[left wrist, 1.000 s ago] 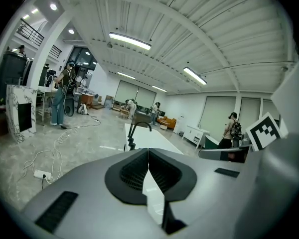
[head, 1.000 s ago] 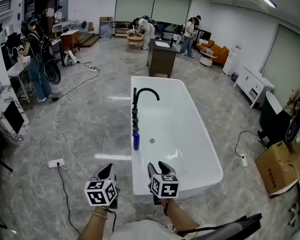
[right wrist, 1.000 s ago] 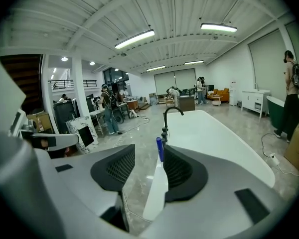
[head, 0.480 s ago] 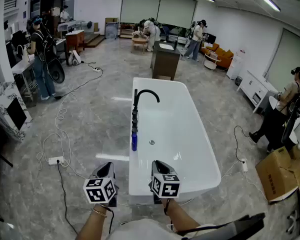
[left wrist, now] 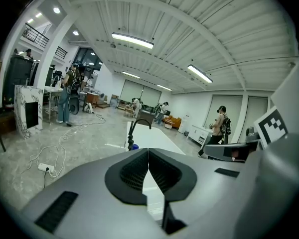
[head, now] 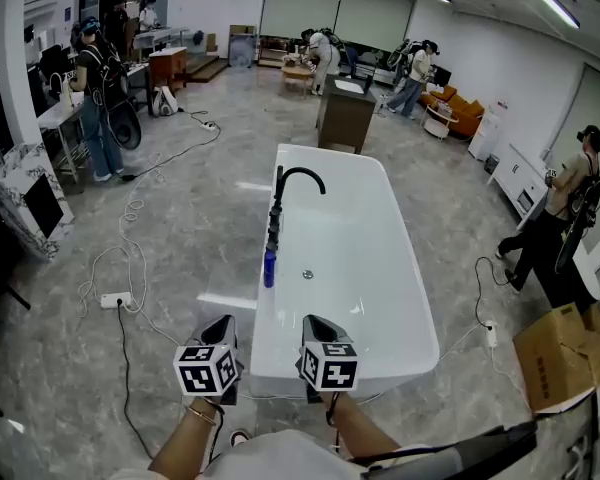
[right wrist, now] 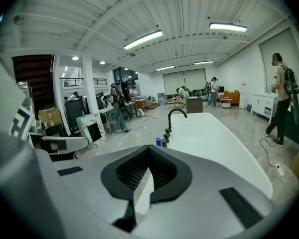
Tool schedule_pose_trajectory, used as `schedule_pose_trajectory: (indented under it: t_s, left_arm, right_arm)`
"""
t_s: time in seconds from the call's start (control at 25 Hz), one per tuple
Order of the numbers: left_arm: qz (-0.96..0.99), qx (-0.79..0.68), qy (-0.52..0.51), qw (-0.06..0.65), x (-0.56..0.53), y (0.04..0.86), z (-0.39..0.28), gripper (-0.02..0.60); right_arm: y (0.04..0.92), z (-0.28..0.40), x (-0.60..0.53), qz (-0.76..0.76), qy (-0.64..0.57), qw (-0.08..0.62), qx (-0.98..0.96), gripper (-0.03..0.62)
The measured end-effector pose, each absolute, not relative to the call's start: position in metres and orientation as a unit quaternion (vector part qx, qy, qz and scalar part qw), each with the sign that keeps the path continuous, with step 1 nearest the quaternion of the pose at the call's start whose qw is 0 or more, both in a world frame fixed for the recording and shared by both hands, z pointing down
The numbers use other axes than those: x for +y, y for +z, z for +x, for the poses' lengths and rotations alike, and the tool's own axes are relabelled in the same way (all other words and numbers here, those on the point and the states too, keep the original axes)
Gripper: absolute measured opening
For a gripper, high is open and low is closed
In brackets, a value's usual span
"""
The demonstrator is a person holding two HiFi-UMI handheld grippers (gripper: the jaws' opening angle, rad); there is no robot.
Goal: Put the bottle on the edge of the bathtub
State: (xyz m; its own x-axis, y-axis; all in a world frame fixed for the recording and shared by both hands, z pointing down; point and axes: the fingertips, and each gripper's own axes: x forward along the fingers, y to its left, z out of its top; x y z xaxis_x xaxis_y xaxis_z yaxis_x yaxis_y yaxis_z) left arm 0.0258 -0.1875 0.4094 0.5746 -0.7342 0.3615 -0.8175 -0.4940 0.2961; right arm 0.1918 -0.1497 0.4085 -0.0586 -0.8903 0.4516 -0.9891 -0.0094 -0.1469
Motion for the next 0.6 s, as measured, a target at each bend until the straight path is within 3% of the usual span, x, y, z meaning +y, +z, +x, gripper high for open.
schedule_pose_trajectory:
  t_s: [0.6]
  left_arm:
    - [0.86, -0.449, 0.106, 0.219, -0.167, 0.41, 0.037, 0.017]
  right_arm:
    - [0.403, 0.207, -0.132, 0.686, 0.238, 0.073, -0.684, 0.026]
